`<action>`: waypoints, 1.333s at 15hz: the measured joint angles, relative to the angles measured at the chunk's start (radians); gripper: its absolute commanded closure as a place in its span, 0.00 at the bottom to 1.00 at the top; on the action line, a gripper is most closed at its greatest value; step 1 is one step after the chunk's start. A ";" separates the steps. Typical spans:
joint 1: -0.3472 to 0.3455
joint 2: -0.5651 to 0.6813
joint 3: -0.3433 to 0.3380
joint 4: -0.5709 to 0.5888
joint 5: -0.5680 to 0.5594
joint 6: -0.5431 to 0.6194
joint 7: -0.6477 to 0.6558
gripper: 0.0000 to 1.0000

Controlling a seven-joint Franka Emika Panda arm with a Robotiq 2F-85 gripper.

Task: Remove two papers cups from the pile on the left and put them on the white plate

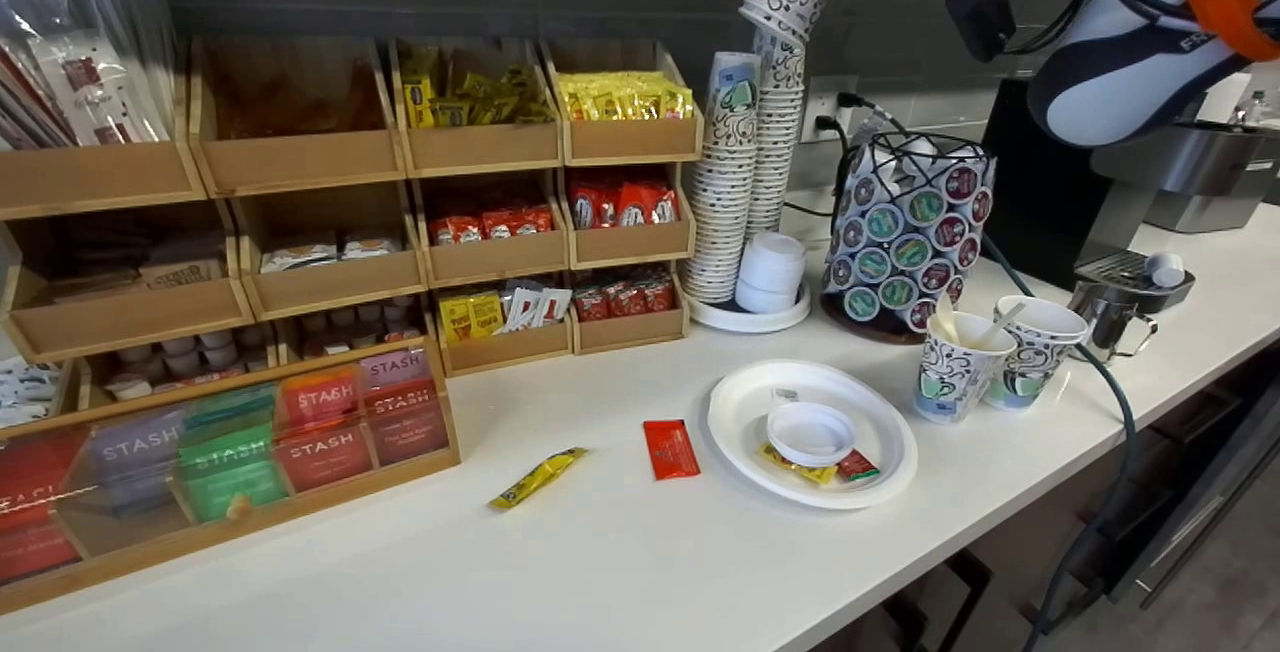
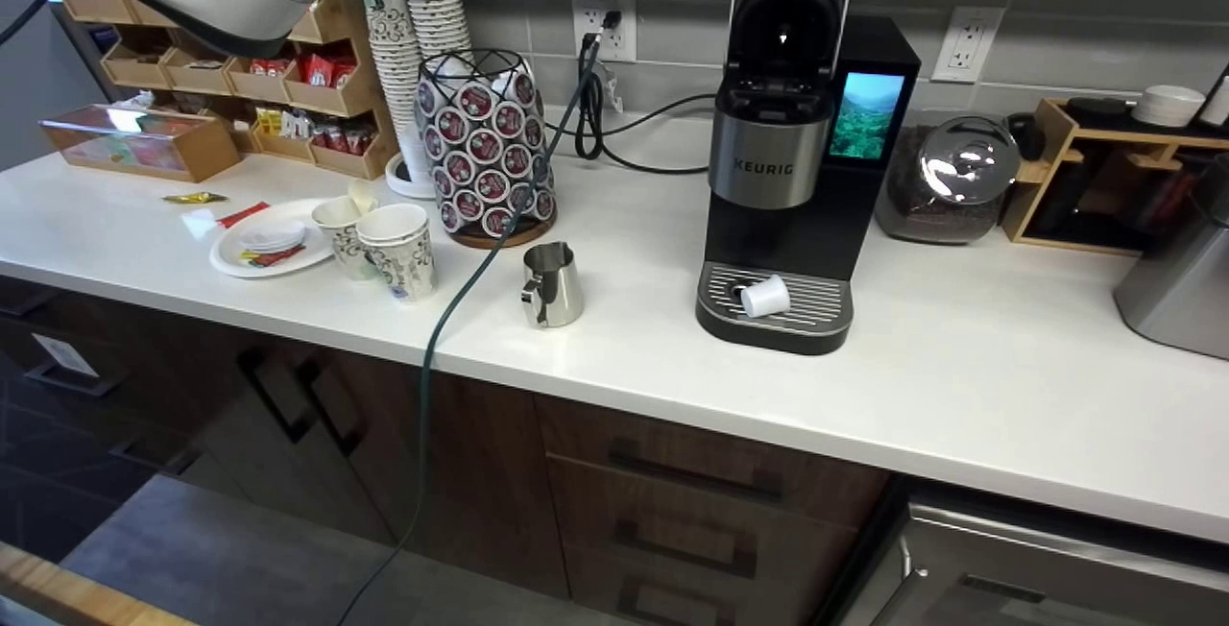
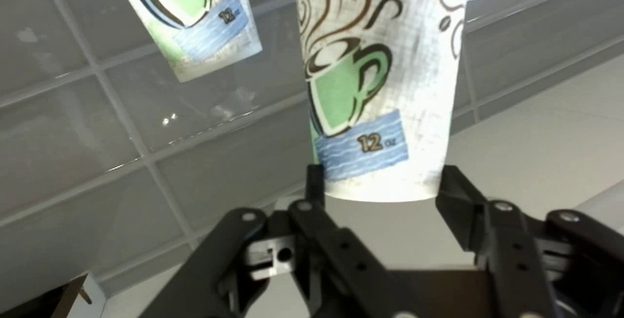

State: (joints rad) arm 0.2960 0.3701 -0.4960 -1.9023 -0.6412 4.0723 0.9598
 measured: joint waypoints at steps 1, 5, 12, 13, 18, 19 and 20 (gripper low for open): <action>-0.070 -0.015 0.076 -0.009 -0.034 0.008 -0.002 0.65; -0.181 -0.047 0.168 -0.035 -0.232 -0.001 0.089 0.65; -0.182 -0.093 0.158 -0.076 -0.597 -0.115 0.223 0.65; -0.181 -0.099 0.158 -0.081 -0.658 -0.135 0.253 0.40; -0.181 -0.101 0.158 -0.081 -0.664 -0.139 0.258 0.65; -0.181 -0.100 0.159 -0.081 -0.682 -0.135 0.261 0.65; -0.181 -0.096 0.161 -0.082 -0.718 -0.118 0.283 0.65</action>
State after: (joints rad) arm 0.1148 0.2744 -0.3348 -1.9844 -1.3587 3.9545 1.2424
